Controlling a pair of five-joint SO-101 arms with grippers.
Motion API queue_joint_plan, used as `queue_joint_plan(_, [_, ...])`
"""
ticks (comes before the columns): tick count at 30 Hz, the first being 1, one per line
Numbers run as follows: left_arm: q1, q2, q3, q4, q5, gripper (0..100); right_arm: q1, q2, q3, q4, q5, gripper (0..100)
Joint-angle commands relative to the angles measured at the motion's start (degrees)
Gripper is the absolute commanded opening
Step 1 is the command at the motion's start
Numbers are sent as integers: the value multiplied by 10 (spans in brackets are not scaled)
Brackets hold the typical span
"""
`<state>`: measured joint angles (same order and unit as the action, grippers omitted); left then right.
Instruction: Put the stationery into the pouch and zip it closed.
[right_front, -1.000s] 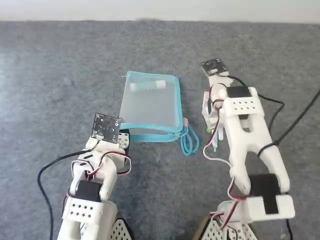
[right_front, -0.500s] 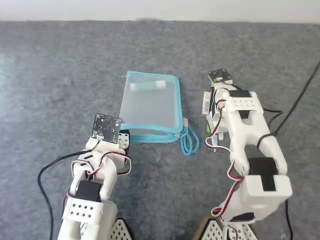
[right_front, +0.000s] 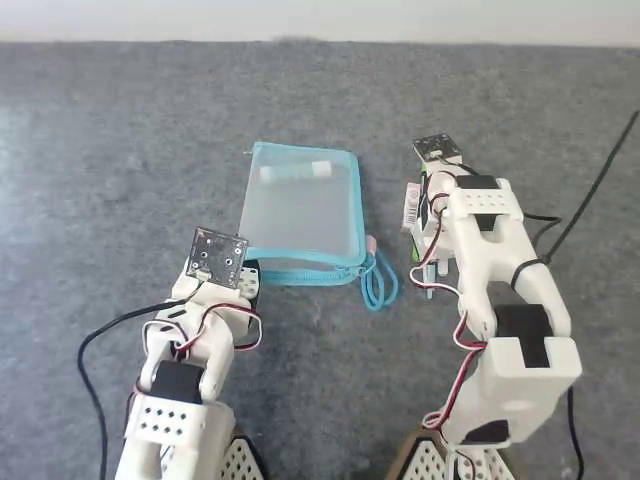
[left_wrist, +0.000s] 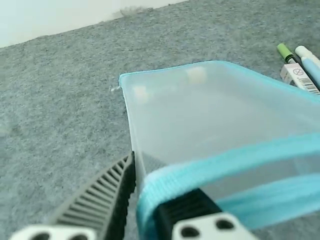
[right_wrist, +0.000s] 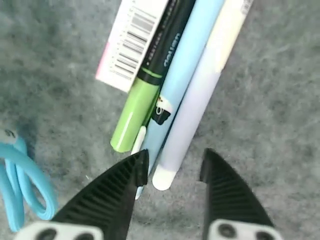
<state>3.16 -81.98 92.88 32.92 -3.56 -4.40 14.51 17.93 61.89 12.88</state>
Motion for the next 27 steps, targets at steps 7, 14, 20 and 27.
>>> queue_joint_plan(7, [-1, -2, -3, -9, -5, 12, 7, 22, -1, 46, 9, 122])
queue_joint_plan(14, [-2, -2, -3, -8, -5, 12, 18, 22, 0, 51, 9, 177])
queue_joint_plan(20, [-2, -2, -3, -8, -5, 12, 30, 17, -1, 51, 5, 43])
queue_joint_plan(27, [-1, -2, -4, -10, -4, 12, 72, -65, -8, 100, 11, 10])
